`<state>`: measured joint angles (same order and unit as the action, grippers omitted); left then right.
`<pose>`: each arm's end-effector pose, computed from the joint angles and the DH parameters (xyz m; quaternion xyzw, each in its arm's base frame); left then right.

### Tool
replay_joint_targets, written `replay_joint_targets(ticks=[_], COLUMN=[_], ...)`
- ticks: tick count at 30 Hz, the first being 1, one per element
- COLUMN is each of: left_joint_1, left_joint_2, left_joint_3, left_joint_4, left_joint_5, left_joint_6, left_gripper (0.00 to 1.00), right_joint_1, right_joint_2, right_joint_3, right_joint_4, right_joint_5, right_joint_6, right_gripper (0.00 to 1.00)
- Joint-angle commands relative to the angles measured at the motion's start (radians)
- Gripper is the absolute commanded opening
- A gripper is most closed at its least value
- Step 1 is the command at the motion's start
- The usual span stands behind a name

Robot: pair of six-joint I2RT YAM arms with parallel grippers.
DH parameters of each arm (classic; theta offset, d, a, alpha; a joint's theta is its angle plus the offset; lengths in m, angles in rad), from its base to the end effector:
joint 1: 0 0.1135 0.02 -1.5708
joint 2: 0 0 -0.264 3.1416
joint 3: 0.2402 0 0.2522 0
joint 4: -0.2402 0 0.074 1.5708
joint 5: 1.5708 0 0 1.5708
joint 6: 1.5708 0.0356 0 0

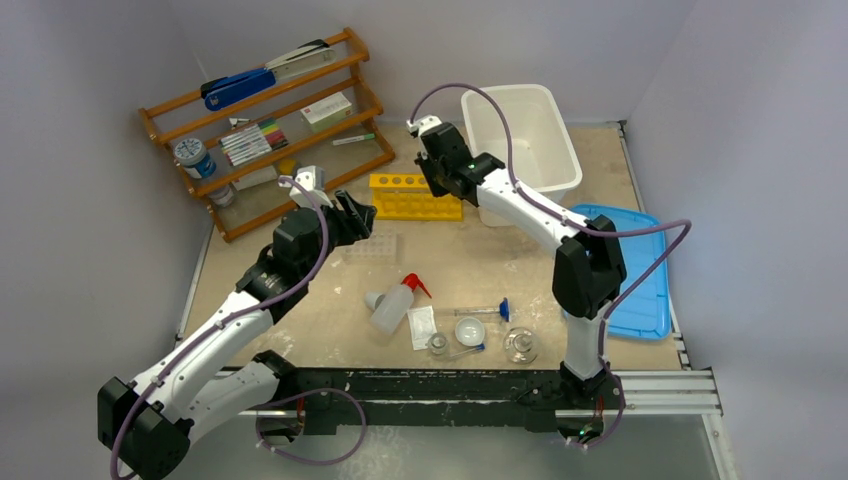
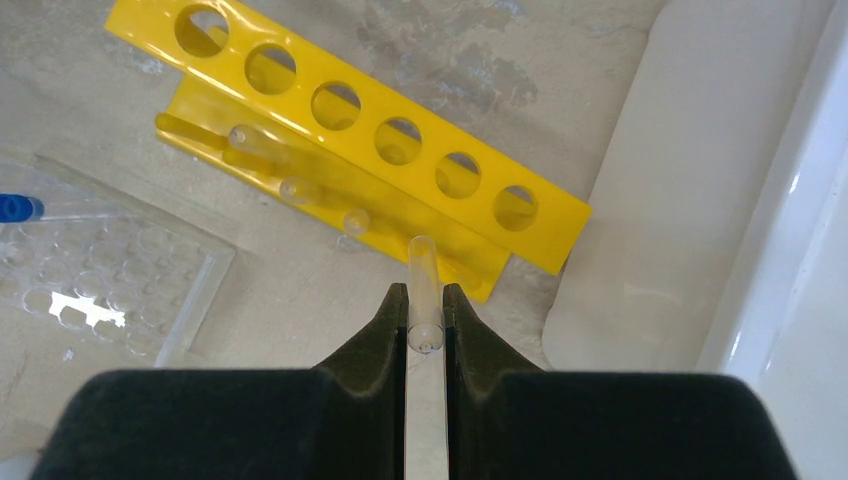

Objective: Organize the chemistry lab equipment
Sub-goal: Insert the test tube into the slot of the test tube rack.

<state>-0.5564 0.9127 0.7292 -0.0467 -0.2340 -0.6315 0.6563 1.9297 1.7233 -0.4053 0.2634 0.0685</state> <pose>0.1879 -0.1071 0.3119 -0.1017 0.7750 -0.2695 0.5625 0.3650 0.2694 0.3070 -0.1968 0.8594 0.0532 0.4690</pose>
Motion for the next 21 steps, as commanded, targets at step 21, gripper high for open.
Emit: replay_joint_targets(ticks=[21], left_joint_1=[0.004], left_joint_2=[-0.004], left_joint_3=[0.010], left_joint_4=[0.046], left_joint_5=[0.011], left_joint_6=[0.018], left_gripper=[0.58], right_joint_1=[0.006], right_joint_2=[0.071], right_joint_3=[-0.011], right_joint_4=[0.037], right_joint_5=[-0.027], right_joint_6=[-0.005], right_gripper=[0.00])
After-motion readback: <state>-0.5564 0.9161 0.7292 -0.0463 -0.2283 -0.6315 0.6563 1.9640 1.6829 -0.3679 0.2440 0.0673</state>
